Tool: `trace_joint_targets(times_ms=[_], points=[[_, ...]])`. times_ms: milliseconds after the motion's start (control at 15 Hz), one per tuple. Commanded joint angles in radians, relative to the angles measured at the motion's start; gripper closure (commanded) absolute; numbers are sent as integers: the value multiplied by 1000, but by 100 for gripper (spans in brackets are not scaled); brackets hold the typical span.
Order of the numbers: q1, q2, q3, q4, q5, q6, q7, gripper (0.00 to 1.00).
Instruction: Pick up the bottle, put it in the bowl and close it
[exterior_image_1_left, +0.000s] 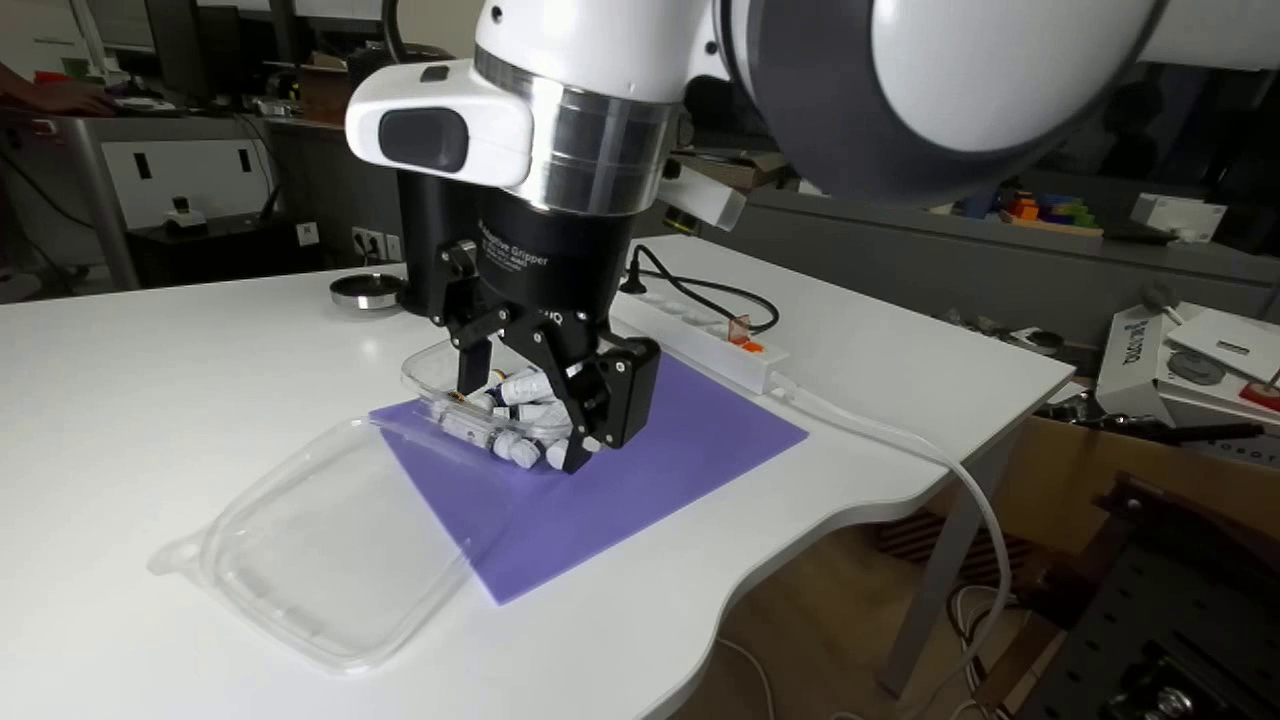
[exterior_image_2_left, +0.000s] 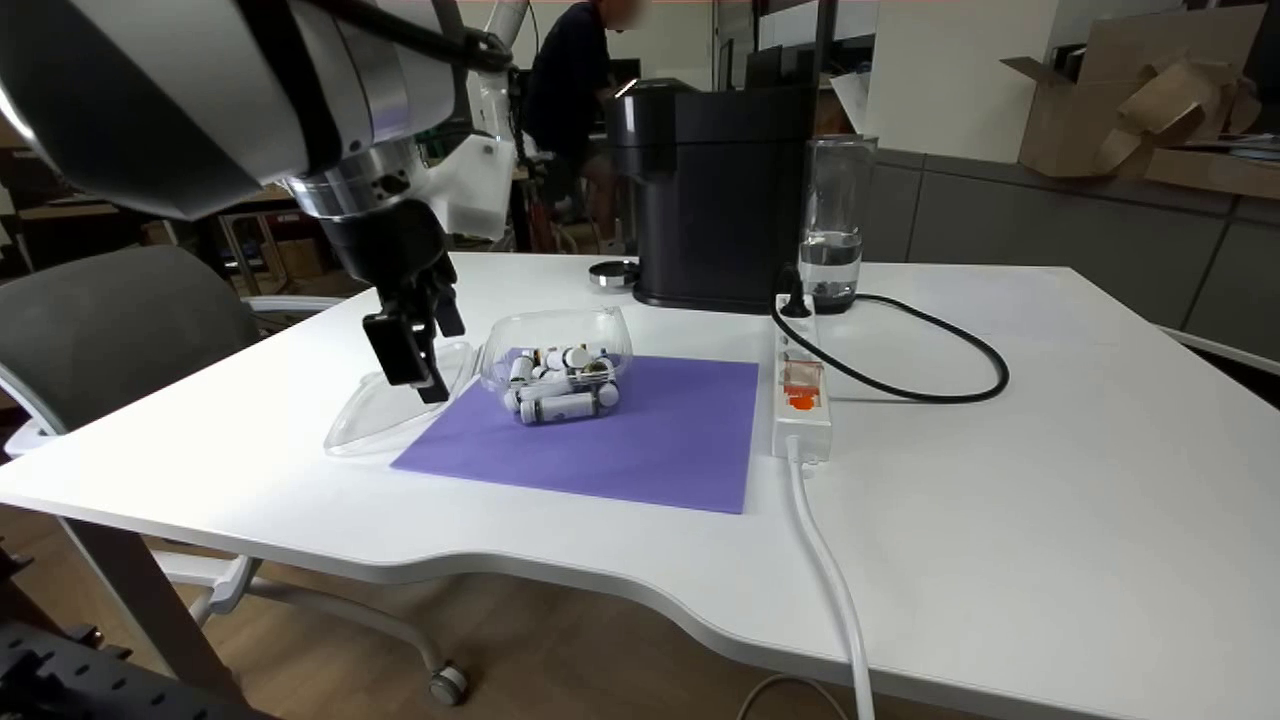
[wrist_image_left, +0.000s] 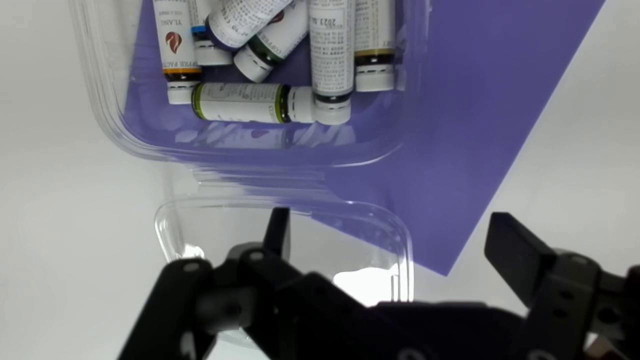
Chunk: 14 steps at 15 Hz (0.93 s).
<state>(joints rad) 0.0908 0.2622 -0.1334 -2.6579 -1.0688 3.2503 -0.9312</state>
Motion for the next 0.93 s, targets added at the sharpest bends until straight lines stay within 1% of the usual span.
trace_joint_targets(times_ms=[0,267,600,867], points=[[77,77,-64,79,-54,37,-12,0],[161,145,-112,108,-51,100,-32,0],[256,200,-167,95,-25,164,-70,0],[339,244,-233,101,13,215,-107,0]])
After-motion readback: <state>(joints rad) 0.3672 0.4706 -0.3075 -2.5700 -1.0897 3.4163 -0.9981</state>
